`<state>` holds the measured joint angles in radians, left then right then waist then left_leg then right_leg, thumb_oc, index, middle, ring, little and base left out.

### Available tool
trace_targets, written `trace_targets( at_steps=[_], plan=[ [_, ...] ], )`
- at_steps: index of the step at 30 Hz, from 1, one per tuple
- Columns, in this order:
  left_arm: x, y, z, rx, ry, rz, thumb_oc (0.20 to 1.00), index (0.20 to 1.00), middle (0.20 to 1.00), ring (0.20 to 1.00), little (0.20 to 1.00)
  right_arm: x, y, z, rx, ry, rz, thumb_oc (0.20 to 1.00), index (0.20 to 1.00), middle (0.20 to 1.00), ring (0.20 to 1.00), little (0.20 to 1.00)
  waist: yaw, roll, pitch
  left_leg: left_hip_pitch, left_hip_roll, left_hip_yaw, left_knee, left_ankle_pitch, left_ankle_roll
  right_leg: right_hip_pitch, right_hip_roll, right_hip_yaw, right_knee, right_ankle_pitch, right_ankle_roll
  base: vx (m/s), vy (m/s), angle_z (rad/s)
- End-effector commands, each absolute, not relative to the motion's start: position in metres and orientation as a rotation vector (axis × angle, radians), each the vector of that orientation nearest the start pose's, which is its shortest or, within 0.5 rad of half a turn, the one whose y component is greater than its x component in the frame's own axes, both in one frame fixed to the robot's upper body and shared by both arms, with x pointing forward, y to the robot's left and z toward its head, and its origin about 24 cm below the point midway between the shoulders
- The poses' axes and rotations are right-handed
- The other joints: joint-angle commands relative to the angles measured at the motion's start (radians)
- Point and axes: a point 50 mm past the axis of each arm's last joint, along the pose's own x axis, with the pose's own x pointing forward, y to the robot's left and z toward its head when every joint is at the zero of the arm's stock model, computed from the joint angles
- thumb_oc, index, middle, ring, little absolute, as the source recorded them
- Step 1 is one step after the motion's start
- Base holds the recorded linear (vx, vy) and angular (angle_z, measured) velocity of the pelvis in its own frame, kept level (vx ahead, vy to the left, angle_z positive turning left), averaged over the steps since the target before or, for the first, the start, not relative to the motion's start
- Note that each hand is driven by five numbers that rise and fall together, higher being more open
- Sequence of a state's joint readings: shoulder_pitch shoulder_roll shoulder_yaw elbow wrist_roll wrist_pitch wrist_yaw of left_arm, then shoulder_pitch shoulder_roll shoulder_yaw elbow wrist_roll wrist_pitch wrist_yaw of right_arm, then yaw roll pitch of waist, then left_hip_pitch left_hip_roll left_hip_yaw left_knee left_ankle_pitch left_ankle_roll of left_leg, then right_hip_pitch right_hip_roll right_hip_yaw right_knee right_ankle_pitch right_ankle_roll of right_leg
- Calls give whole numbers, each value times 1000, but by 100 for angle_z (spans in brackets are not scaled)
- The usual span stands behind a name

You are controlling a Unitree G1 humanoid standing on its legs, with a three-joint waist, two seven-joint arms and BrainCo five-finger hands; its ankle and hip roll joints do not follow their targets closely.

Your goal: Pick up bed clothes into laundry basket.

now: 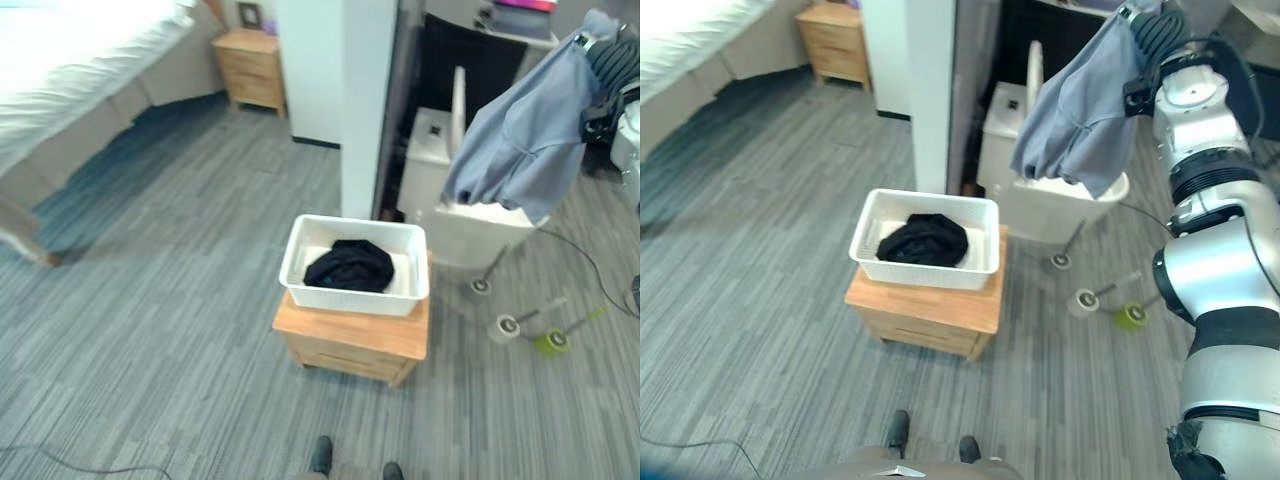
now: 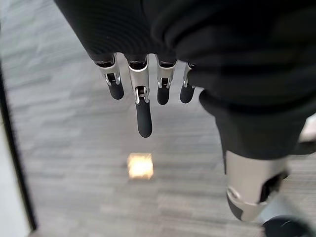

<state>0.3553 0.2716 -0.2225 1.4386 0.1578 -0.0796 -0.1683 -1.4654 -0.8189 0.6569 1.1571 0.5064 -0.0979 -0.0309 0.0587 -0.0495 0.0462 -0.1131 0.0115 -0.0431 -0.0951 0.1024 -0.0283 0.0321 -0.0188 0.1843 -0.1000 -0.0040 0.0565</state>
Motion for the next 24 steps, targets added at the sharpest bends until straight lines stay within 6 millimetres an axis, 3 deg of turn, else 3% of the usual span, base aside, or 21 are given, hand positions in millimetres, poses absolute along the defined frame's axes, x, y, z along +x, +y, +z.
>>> trace_targets(
  at_steps=[1,6,8,9,11,12,13,17,19,20,21,24],
  plan=[
    [-30,263,-162,364,1602,-254,1000,1000,1000,1000,1000,386,-285,361,-649,-363,-346,200,200,200,200,200,-7,25,-31,62,44,20,8,-88,-26,-90,-29,24,13,12,26,20,-10,29],
    [-18,259,-164,396,1552,-281,1000,1000,1000,1000,1000,402,-234,354,-707,-400,-209,200,200,200,200,200,13,23,-39,59,40,3,8,-85,-24,-81,-28,18,13,6,22,17,-1,9],
    [-5,256,-165,394,1506,-279,1000,1000,1000,1000,1000,411,-198,341,-738,-419,-116,200,200,200,200,200,20,23,-38,57,38,-2,8,-85,-23,-79,-29,16,13,4,21,20,9,-6],
    [-5,256,-165,394,1506,-279,1000,1000,1000,1000,1000,411,-198,341,-738,-419,-116,200,200,200,200,200,20,23,-38,57,38,-2,8,-85,-23,-79,-29,16,13,4,21,8,10,-3],
    [7,251,-166,373,1465,-269,1000,1000,1000,1000,1000,415,-172,331,-759,-433,-45,200,200,200,200,200,26,27,-29,50,38,-7,8,-81,-23,-83,-30,15,13,4,21,0,0,0],
    [7,251,-166,373,1465,-269,1000,1000,1000,1000,1000,415,-172,331,-759,-433,-45,200,200,200,200,200,26,27,-29,50,38,-7,8,-81,-23,-83,-30,15,13,4,21,-27,-5,4],
    [25,250,-166,392,1419,-262,1000,1000,1000,1000,1000,419,-151,314,-853,-410,8,200,200,200,200,200,32,32,-12,36,35,-12,8,-77,-23,-93,-31,15,13,5,22,0,0,0],
    [28,245,-167,386,1403,-277,1000,1000,1000,1000,1000,421,-138,305,-880,-402,42,200,200,200,200,200,39,38,-3,25,33,-18,8,-73,-24,-101,-33,15,13,7,21,-1,-4,0],
    [31,237,-168,418,1391,-334,1000,1000,1000,1000,1000,423,-119,285,-918,-376,114,200,200,200,200,200,49,47,13,10,30,-22,8,-68,-22,-114,-32,15,13,10,22,0,0,0],
    [31,237,-168,418,1391,-334,1000,1000,1000,1000,1000,423,-119,285,-918,-376,114,200,200,200,200,200,49,47,13,9,30,-22,8,-68,-22,-114,-32,15,13,10,22,-53,-24,-1],
    [40,235,-168,439,1360,-348,1000,1000,1000,1000,1000,424,-103,268,-945,-357,168,200,200,200,200,200,56,54,34,-8,28,-25,8,-62,-23,-128,-31,16,13,15,21,-75,-22,5],
    [56,236,-166,422,1316,-311,1000,1000,1000,1000,1000,426,-102,257,-1009,-314,173,200,200,200,200,200,62,67,61,-38,24,-33,8,-50,-25,-157,-31,15,13,23,20,-81,-18,3]
  ],
)
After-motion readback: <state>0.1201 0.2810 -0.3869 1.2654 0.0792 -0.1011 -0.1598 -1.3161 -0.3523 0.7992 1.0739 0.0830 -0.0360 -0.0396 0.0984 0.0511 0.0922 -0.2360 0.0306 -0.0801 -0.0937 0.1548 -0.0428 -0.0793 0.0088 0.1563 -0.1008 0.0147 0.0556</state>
